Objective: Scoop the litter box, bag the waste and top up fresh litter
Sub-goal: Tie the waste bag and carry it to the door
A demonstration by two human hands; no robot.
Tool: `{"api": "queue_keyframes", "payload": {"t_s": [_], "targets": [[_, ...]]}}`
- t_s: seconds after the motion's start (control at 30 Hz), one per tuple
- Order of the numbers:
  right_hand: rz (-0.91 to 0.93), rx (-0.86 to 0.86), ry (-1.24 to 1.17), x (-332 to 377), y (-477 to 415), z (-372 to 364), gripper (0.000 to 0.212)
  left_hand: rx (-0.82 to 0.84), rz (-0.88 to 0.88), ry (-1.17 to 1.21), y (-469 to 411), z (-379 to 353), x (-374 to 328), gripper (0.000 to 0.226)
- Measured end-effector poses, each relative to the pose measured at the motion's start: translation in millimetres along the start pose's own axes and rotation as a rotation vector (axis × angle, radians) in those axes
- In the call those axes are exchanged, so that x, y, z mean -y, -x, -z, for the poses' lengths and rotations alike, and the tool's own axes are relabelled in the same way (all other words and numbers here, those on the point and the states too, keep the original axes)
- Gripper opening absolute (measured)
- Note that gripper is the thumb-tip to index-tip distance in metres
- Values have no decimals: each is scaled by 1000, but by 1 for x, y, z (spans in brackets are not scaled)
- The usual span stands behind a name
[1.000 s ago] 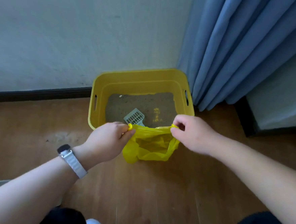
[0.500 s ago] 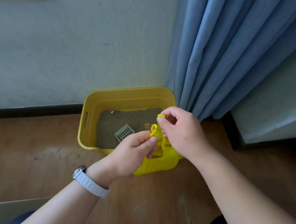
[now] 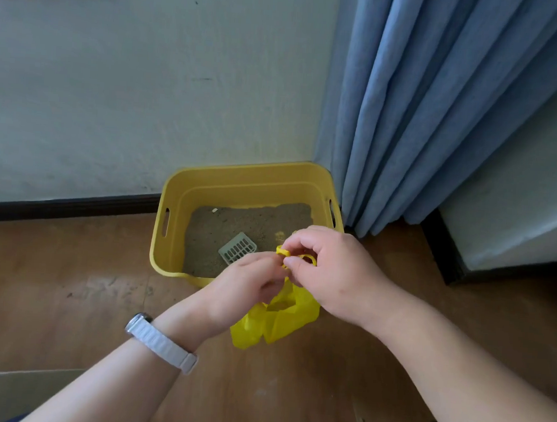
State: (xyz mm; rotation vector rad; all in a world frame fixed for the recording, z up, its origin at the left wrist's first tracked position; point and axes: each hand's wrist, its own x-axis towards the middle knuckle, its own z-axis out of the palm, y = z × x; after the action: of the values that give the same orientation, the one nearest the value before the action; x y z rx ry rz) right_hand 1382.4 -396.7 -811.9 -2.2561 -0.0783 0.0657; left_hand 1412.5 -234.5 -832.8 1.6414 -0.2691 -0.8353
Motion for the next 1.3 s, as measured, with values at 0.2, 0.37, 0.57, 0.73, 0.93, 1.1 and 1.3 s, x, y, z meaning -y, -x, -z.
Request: {"api": "queue_keyframes", "payload": {"t_s": [0.2, 0.37, 0.57, 0.73, 0.93, 1.1, 1.3], "targets": [[132, 101, 52, -1, 3, 4, 12, -37, 147, 351, -7, -2, -2, 42], [76, 144, -29, 2, 3, 1, 20, -69, 131, 222, -5, 0, 3, 19], [81, -58, 132, -6, -7, 3, 11, -73, 73, -190, -5, 9, 0, 28], [169, -315, 76, -13, -16, 2, 8, -6, -8, -384, 0, 8, -2, 27], [-46, -160, -249, -16, -23, -8, 11, 75, -213, -515, 8, 12, -3, 26], [-222, 226, -494, -18, -24, -20, 16, 63, -347, -779, 10, 21, 3, 26], [-376, 361, -412, -30, -28, -18, 12, -122, -392, -902, 5, 27, 15, 16]]}}
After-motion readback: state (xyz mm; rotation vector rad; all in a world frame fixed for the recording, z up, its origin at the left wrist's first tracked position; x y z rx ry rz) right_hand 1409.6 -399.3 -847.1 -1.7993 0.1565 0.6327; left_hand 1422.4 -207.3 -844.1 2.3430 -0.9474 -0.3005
